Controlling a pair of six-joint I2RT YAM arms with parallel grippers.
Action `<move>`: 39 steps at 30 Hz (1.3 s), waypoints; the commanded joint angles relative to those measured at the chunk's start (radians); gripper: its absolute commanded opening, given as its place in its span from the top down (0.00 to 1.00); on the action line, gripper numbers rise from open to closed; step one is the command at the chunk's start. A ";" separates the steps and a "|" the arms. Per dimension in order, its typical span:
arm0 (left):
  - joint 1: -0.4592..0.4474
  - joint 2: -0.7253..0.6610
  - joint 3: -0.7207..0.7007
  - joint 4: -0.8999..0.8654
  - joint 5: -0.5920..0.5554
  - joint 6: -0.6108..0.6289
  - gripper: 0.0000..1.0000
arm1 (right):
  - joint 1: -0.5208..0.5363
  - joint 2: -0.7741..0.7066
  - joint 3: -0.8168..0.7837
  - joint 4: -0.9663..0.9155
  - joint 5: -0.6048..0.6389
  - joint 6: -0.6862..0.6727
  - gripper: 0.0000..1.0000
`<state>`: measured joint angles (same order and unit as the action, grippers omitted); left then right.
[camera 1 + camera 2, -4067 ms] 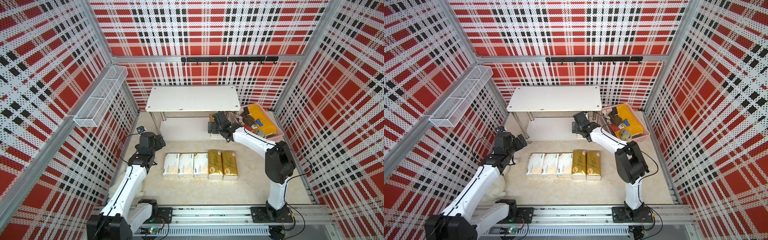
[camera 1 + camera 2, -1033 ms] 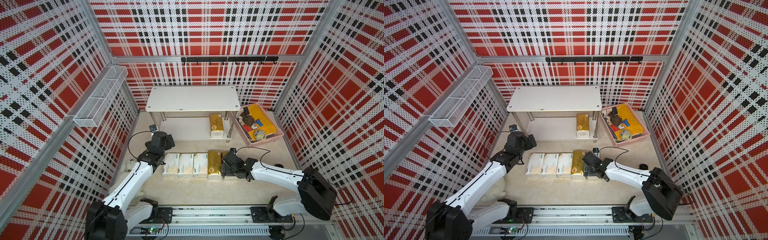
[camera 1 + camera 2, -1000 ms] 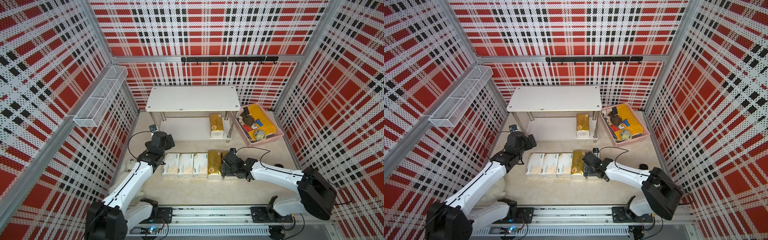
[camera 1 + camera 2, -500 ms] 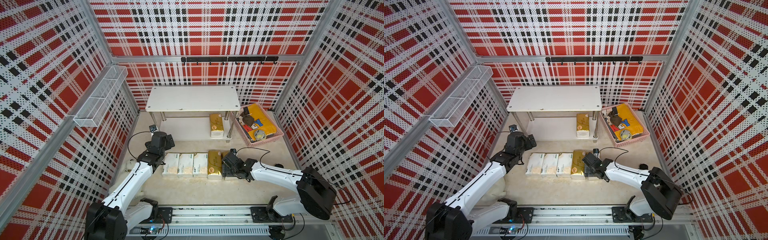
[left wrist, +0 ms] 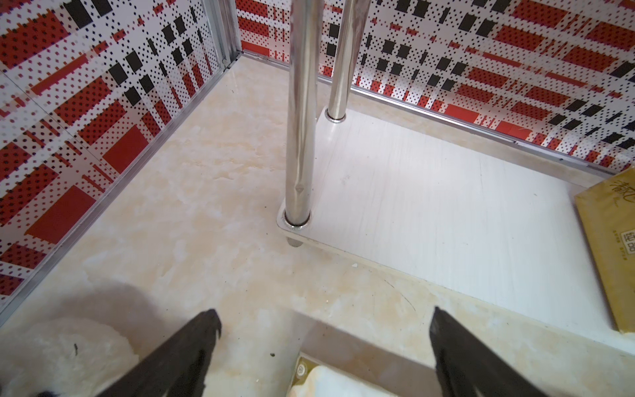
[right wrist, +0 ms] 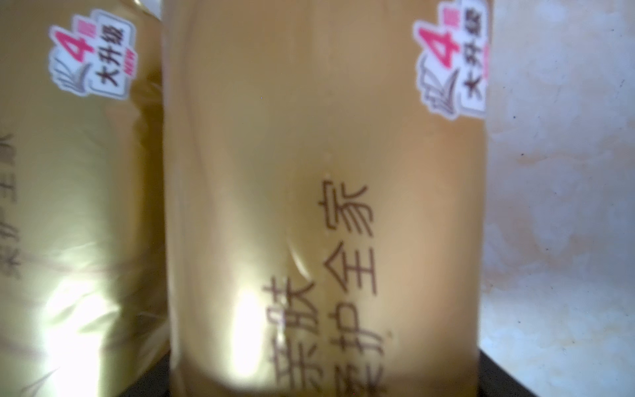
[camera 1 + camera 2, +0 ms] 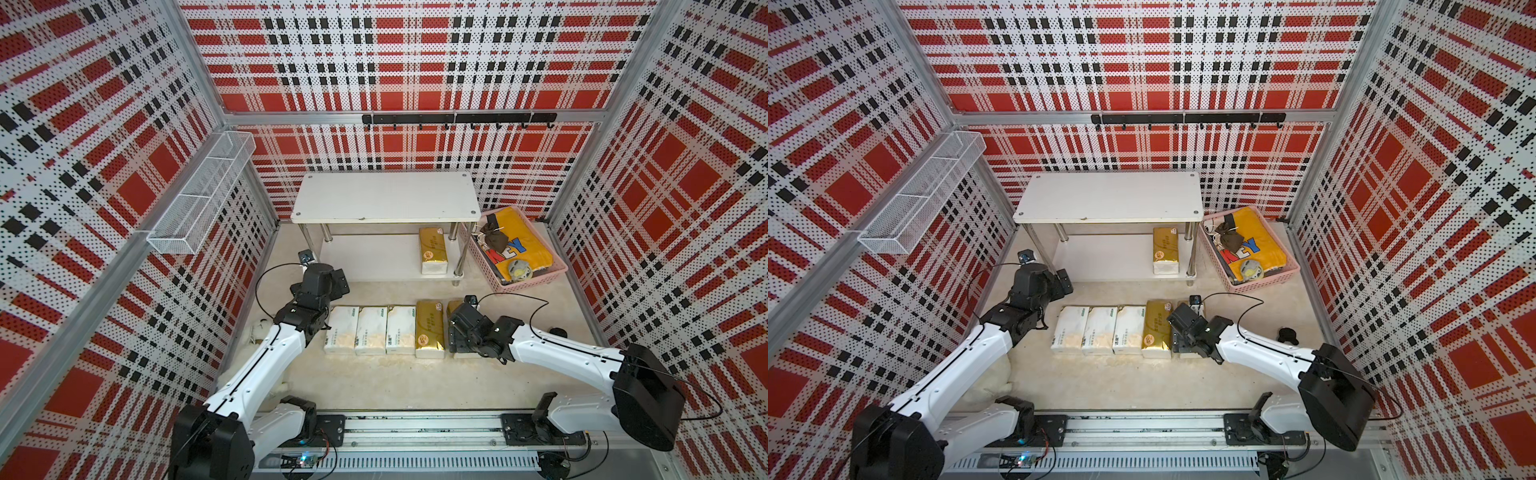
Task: Place the tissue boxes on the shelf by color
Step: Pick up the box of tissues from the center of the board.
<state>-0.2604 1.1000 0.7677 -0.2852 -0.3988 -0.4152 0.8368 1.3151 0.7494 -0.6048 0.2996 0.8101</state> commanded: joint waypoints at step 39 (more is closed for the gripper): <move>-0.012 -0.044 -0.016 0.005 -0.024 -0.037 0.00 | 0.102 0.071 0.397 -0.048 0.031 -0.153 0.15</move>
<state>-0.2649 1.0687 0.7391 -0.2848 -0.4030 -0.4438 0.9325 1.3537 1.1110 -0.7021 0.3271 0.6930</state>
